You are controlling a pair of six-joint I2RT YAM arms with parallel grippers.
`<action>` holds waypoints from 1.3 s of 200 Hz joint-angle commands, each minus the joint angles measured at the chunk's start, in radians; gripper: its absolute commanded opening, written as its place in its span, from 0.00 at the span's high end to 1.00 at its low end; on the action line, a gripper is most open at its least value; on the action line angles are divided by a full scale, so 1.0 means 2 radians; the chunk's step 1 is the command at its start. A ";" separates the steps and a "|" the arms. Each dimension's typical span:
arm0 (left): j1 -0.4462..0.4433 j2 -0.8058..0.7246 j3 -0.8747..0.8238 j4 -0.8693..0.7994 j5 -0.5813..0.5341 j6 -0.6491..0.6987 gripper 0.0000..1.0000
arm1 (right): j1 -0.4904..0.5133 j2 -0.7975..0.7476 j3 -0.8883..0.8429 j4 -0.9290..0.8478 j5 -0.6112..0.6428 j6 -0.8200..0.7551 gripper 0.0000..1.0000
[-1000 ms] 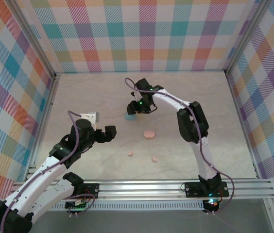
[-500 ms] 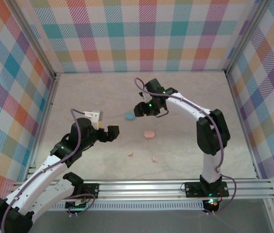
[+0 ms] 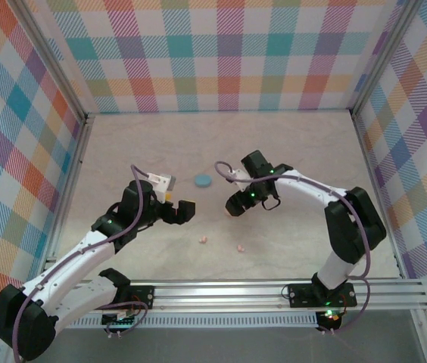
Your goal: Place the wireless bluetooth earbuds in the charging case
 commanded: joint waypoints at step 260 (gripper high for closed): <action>0.007 -0.023 -0.039 0.041 -0.026 -0.040 0.00 | 0.014 0.079 -0.007 0.080 0.016 -0.286 0.37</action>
